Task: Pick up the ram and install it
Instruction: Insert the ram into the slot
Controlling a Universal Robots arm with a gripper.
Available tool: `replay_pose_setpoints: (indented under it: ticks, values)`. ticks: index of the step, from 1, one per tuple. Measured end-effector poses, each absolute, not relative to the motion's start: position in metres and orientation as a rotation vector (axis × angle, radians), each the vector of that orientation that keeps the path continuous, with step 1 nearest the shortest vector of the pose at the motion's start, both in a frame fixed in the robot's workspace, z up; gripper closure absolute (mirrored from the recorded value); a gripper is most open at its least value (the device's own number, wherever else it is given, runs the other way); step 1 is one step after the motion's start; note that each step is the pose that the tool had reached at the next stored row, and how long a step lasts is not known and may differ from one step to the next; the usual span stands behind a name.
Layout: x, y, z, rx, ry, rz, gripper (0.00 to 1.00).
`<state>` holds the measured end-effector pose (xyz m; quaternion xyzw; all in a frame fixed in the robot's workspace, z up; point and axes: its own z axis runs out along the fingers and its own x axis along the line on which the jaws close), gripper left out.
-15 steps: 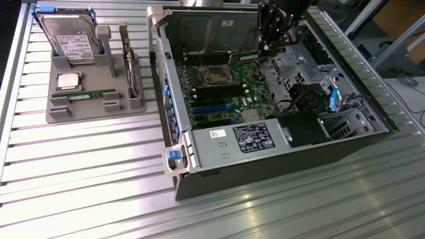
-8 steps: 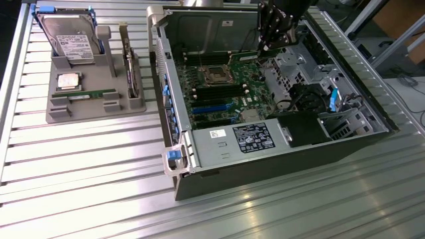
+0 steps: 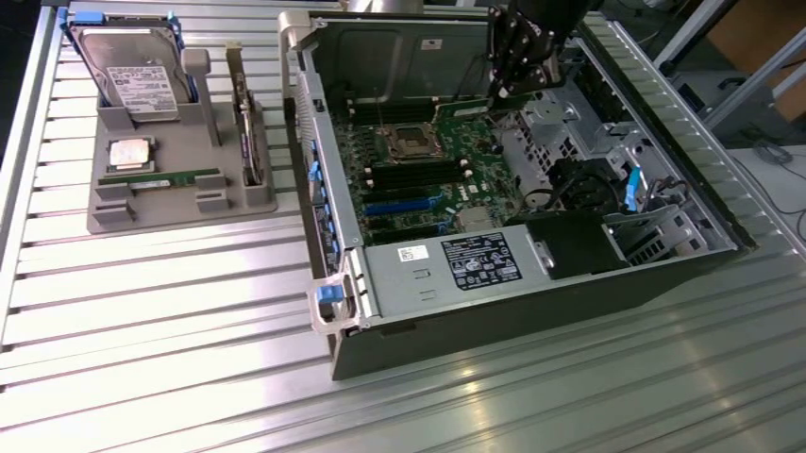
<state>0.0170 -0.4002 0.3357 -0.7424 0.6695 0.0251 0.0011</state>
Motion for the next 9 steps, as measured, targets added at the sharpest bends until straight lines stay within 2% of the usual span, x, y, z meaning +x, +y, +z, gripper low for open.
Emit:
replay_pose_setpoints:
  ticks: [9]
  values:
    - [0.017, -0.4002, 0.3334, -2.331, 2.102, 0.079, 0.86]
